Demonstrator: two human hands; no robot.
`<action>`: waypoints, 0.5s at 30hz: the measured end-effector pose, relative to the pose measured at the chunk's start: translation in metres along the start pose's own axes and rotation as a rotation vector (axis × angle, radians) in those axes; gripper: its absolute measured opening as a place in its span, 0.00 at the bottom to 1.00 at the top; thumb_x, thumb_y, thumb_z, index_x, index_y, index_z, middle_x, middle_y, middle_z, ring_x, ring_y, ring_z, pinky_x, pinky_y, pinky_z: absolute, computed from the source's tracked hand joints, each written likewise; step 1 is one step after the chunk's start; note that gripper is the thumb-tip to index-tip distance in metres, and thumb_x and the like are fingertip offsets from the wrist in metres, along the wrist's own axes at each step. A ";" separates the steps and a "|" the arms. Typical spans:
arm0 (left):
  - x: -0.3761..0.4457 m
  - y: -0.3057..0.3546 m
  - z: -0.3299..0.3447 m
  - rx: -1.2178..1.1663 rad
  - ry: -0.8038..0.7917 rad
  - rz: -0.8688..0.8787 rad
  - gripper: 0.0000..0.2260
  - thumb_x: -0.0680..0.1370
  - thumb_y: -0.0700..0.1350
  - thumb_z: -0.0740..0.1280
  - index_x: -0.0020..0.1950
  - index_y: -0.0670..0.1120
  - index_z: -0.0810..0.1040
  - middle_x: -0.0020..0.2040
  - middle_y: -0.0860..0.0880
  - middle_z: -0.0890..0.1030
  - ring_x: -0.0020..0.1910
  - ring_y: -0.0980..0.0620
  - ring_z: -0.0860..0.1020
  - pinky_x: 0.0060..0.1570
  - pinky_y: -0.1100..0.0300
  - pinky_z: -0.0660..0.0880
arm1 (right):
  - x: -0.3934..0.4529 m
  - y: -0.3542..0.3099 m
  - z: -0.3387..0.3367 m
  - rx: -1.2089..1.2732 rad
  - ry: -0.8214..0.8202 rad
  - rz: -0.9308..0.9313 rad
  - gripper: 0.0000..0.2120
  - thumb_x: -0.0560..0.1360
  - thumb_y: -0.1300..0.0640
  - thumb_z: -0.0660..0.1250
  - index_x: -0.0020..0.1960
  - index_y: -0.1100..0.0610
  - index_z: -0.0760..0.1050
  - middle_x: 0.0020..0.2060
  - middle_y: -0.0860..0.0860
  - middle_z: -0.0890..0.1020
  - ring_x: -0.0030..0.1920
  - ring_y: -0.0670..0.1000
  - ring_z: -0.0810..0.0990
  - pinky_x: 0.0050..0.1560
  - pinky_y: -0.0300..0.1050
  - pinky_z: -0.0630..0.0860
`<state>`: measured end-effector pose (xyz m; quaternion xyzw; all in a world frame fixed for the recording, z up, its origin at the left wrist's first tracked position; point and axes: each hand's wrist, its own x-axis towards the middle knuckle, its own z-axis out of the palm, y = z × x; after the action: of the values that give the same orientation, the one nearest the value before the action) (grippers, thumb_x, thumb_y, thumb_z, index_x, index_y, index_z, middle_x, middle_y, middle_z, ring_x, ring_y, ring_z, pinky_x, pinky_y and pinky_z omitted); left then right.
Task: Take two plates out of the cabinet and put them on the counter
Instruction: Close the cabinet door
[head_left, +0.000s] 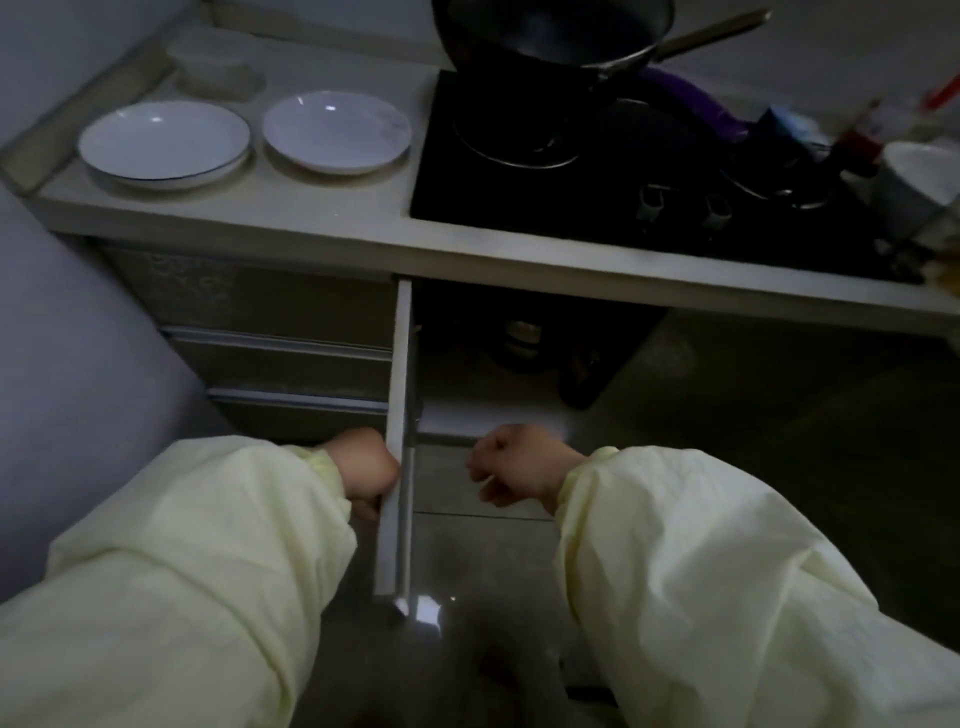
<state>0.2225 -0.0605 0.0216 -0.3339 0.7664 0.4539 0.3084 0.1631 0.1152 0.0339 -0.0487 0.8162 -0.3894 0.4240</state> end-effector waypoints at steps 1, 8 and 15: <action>0.000 0.007 0.011 -0.068 -0.023 -0.002 0.06 0.75 0.36 0.61 0.44 0.36 0.77 0.43 0.35 0.79 0.48 0.35 0.81 0.51 0.41 0.79 | 0.000 0.006 -0.004 -0.048 -0.003 0.002 0.05 0.74 0.54 0.65 0.39 0.52 0.74 0.38 0.51 0.80 0.35 0.48 0.81 0.37 0.42 0.80; 0.009 0.075 0.084 -0.475 -0.087 0.013 0.07 0.76 0.33 0.56 0.41 0.37 0.72 0.38 0.39 0.78 0.35 0.43 0.79 0.30 0.54 0.80 | -0.006 0.039 -0.055 -0.222 -0.027 0.138 0.12 0.71 0.49 0.67 0.33 0.54 0.75 0.22 0.48 0.78 0.21 0.46 0.75 0.24 0.36 0.73; 0.045 0.145 0.125 -0.791 -0.224 0.050 0.08 0.75 0.33 0.56 0.51 0.36 0.70 0.42 0.38 0.79 0.42 0.43 0.81 0.40 0.56 0.78 | 0.007 0.060 -0.132 -0.048 0.099 0.288 0.12 0.74 0.57 0.60 0.37 0.62 0.75 0.21 0.52 0.81 0.29 0.56 0.80 0.34 0.45 0.78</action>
<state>0.1024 0.0942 0.0077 -0.3566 0.5024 0.7544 0.2265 0.0771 0.2328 0.0331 0.0779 0.8439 -0.3069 0.4332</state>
